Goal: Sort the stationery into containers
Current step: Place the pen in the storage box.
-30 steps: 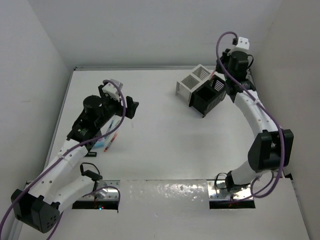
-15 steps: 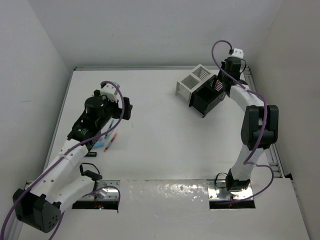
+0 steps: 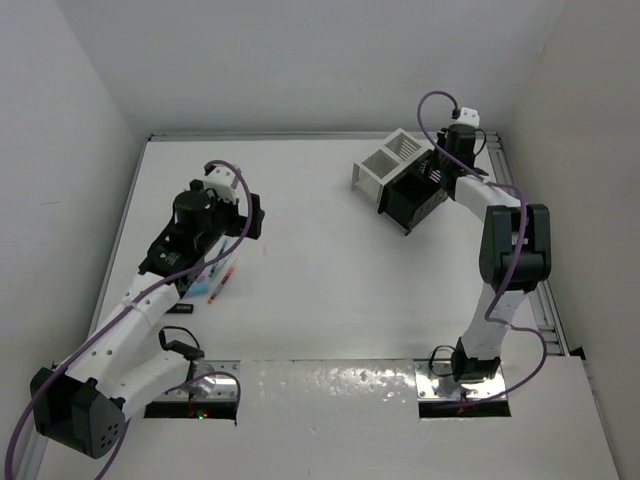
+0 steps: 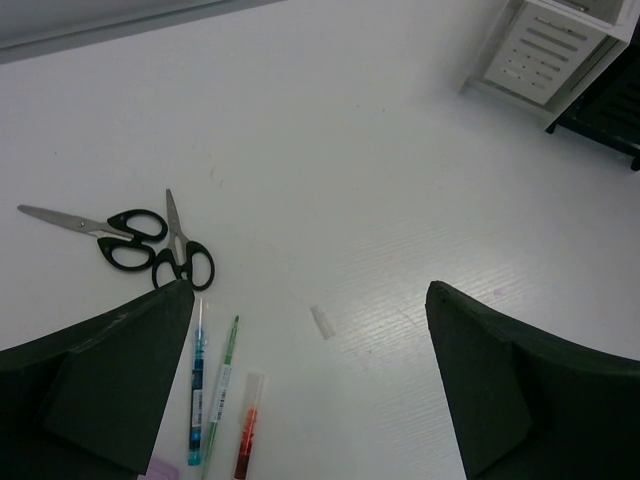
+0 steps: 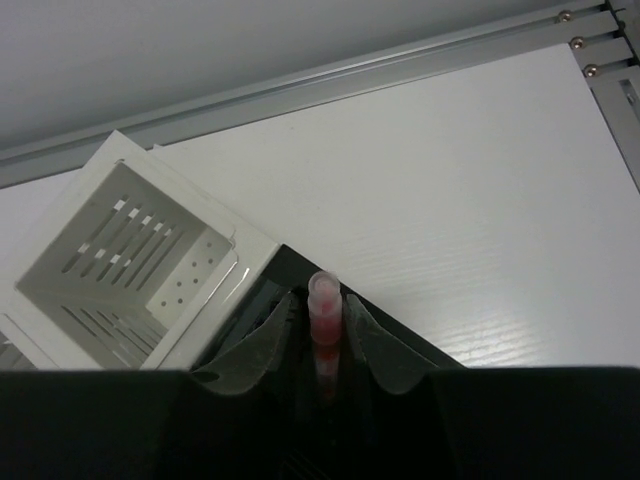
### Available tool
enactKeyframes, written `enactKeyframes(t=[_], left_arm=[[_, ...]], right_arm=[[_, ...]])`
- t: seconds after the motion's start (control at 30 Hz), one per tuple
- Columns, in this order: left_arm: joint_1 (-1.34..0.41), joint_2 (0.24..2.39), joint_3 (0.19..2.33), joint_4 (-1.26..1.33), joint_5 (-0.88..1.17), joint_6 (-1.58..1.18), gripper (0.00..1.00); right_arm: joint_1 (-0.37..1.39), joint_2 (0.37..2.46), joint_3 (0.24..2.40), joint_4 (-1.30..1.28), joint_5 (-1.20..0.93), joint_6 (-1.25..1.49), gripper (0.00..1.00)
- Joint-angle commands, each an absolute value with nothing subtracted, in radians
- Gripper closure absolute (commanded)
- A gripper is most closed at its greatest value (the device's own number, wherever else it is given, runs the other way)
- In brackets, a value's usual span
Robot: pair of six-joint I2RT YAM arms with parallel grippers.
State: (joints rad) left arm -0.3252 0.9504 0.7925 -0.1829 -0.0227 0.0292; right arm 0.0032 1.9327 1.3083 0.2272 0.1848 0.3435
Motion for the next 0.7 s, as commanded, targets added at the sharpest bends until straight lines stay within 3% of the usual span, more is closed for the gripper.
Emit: enactKeyframes(t=[0.0, 0.03, 0.23, 0.63, 0.67], left_arm=[[-0.313, 0.945, 0.808, -0.132, -0.021, 0.044, 0.0], [-0.314, 0.945, 0.81, -0.132, -0.02, 0.044, 0.0], [-0.313, 0.94, 0.808, -0.13, -0.012, 0.051, 0.0], [-0.314, 0.943, 0.805, -0.161, -0.009, 0.037, 0.0], [-0.313, 0.954, 0.819, -0.182, -0.008, 0.028, 0.06]], right_arm=[[0.005, 1.944, 1.33, 0.245, 0.147, 0.342, 0.77], [0.005, 1.937, 1.325, 0.247, 0.146, 0.344, 0.69], [0.005, 1.884, 1.309, 0.247, 0.135, 0.353, 0.53], [0.058, 1.62, 1.229, 0.18, 0.078, 0.295, 0.31], [0.07, 1.556, 1.192, 0.17, 0.086, 0.29, 0.31]])
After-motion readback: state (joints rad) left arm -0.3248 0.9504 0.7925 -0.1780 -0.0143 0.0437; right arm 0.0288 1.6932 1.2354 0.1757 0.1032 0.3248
